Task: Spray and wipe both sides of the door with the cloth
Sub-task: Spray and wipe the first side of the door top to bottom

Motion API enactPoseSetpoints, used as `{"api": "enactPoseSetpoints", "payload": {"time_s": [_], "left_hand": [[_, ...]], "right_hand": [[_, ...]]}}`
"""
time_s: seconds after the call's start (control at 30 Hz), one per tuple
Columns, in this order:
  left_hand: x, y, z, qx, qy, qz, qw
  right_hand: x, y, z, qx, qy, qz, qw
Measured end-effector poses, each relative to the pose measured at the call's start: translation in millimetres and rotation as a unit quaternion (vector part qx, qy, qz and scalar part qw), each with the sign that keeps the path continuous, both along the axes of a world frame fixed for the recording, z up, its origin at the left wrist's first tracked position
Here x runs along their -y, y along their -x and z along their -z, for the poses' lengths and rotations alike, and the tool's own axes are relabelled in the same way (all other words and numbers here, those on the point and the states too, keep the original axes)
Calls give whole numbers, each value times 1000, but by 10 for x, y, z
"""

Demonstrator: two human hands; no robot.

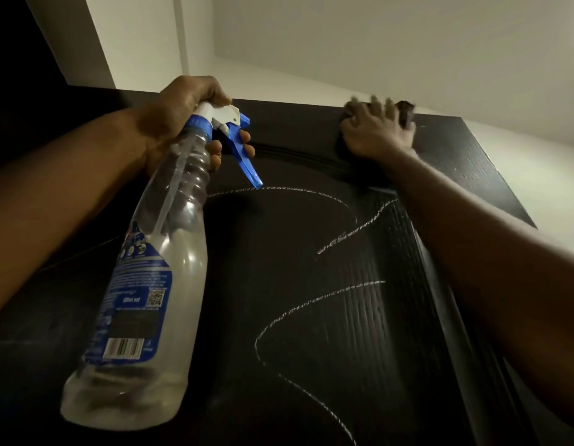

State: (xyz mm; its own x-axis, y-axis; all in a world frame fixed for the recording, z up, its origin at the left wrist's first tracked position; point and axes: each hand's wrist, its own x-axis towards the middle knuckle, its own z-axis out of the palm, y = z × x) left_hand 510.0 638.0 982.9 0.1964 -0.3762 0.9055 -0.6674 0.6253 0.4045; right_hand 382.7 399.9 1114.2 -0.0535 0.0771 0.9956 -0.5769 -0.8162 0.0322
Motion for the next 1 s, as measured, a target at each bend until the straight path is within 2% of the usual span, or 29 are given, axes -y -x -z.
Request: {"api": "enactPoseSetpoints", "payload": {"time_s": [0.07, 0.13, 0.17, 0.2, 0.27, 0.33, 0.4, 0.5, 0.57, 0.6, 0.67, 0.73, 0.77, 0.8, 0.83, 0.9, 0.93, 1.0], "left_hand": [[31, -34, -3, -5, -5, -5, 1000], [86, -85, -5, -10, -1, -14, 1000], [106, -104, -6, -6, -1, -19, 1000], [126, -114, 0, -1, -3, -22, 1000], [132, -140, 7, 0, -6, -5, 1000], [153, -181, 12, 0, -14, 27, 1000], [194, -205, 13, 1, -16, 29, 999], [270, -152, 44, 6, -14, 18, 1000], [348, -70, 88, 8, -20, 24, 999], [414, -15, 112, 13, -26, 21, 999], [527, 57, 126, 13, -24, 10, 1000], [670, 155, 151, 14, -26, -4, 1000], [739, 227, 168, 12, -31, -8, 999], [822, 293, 183, 8, -36, -12, 999], [922, 340, 192, 4, -39, -13, 999], [1120, 444, 192, -2, -32, -14, 999], [1212, 494, 188, -4, -27, -16, 1000], [1360, 595, 177, -3, -24, -29, 999]], "right_hand": [[-178, -243, 54, -120, 120, -1, 985], [-199, -271, -28, -223, 184, -5, 957], [-146, -214, -126, -227, 181, -6, 957], [-42, -133, -223, -192, 153, -5, 969], [211, 63, -356, -49, 41, -16, 998], [361, 149, -325, 53, -71, -43, 995], [342, 62, -147, 26, -53, -24, 998], [347, -26, 217, -146, 107, -19, 983], [565, 97, 335, -203, 152, -36, 967], [736, 214, 330, -179, 142, -36, 973], [1028, 413, 256, -70, 69, -53, 994], [1170, 494, 307, 29, -44, -71, 996], [1181, 464, 388, 42, -64, -71, 995], [1176, 401, 498, 25, -44, -57, 997], [1164, 328, 616, -16, 13, -43, 999], [1164, 317, 765, -127, 143, -41, 981], [1214, 350, 749, -164, 169, -45, 971], [1365, 480, 570, -170, 151, -47, 973]]}}
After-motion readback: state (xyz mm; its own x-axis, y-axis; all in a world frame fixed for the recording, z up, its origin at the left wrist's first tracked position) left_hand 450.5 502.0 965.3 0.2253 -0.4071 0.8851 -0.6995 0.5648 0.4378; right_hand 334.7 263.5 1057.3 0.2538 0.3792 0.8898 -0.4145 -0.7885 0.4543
